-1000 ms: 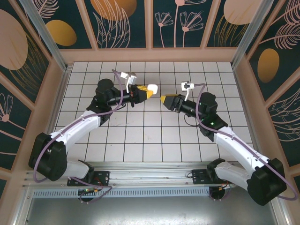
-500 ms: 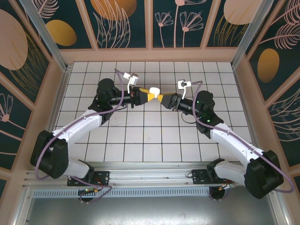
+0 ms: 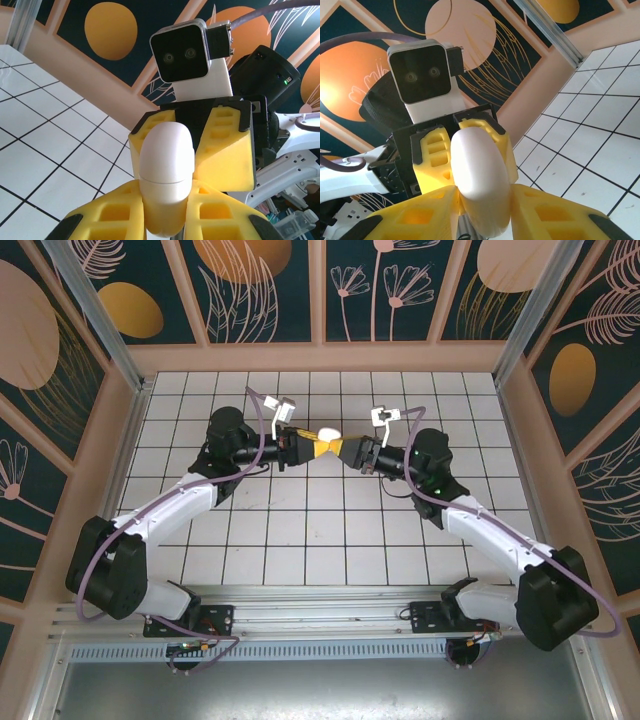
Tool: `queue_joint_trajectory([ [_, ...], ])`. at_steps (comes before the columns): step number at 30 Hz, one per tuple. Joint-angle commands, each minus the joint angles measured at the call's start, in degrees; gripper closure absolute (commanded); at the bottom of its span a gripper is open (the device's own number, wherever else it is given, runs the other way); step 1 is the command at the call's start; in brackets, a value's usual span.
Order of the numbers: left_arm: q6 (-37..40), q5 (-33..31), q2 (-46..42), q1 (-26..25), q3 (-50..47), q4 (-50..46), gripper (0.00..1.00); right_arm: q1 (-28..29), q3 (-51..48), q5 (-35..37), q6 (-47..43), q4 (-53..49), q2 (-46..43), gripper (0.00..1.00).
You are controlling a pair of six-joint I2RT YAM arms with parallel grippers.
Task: Insert the wireless bluetooth earbuds into the charging case
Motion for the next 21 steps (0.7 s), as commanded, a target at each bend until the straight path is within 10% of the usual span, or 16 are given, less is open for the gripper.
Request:
queue_joint_trajectory([
  [1, -1.1, 2.5, 0.0, -0.3, 1.9, 1.1, 1.00, 0.7, 2.2, -2.9, 0.2, 2.6, 1.4, 0.70],
  [11, 0.6, 2.4, -1.1, -0.3, 1.8, -0.9, 0.88, 0.7, 1.4, 0.3, 0.1, 2.1, 0.1, 0.85],
  [21, 12.8, -9.8, -3.2, 0.5, 5.0, -17.7, 0.37, 0.7, 4.1, 10.2, -0.3, -11.8, -2.8, 0.89],
])
